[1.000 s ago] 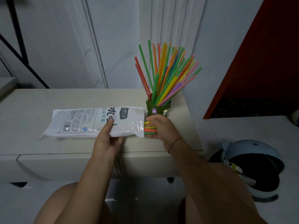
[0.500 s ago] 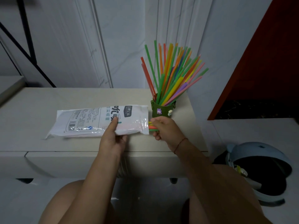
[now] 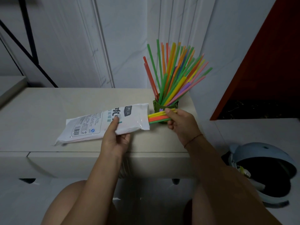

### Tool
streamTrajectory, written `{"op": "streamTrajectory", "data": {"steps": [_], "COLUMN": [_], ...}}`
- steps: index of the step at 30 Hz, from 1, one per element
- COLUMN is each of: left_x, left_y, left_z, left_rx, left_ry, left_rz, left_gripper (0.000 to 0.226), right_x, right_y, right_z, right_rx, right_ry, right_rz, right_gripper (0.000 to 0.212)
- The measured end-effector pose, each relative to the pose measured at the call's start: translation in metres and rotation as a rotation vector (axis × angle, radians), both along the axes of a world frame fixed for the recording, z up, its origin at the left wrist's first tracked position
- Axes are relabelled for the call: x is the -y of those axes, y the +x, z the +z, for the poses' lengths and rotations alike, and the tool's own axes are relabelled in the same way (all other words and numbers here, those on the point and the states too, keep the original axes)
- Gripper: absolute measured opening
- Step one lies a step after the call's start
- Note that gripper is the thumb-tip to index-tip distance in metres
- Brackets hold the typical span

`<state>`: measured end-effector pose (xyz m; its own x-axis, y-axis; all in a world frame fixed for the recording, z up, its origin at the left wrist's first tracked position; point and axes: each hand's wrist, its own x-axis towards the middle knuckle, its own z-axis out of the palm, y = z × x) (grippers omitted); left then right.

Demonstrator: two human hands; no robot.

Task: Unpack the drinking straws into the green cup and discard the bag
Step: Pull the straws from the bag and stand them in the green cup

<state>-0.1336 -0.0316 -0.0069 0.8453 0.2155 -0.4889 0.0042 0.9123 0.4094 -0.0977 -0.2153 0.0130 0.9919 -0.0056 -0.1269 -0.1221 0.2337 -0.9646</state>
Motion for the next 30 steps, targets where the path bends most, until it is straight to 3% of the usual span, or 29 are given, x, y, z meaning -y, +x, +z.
{"op": "streamTrajectory", "data": {"steps": [4,10,15,23,30], "left_x": [0.013,0.006,-0.006,0.006,-0.005], "left_y": [-0.002,-0.001,0.000,-0.001,-0.002], "left_z": [0.005,0.005,0.003,0.004,0.006], "left_rx": [0.017,-0.013,-0.029,-0.029,-0.016], "left_ry": [0.025,0.037,0.037,0.022,0.043], "left_rz": [-0.100,-0.026,0.039,0.033,0.054], "left_gripper": [0.009,0.015,0.017,0.017,0.017], "right_x": [-0.016,-0.005,0.017,-0.004,0.007], "right_y": [-0.007,-0.003,0.006,-0.002,0.001], "right_z": [-0.001,0.002,0.005,0.006,0.011], "right_rx": [0.049,0.094,0.042,-0.052,-0.014], "right_ry": [-0.097,-0.110,-0.015,0.284,0.261], "right_rz": [0.072,-0.070,-0.130,0.029,-0.083], "right_gripper": [0.012,0.007,0.012,0.008,0.015]}}
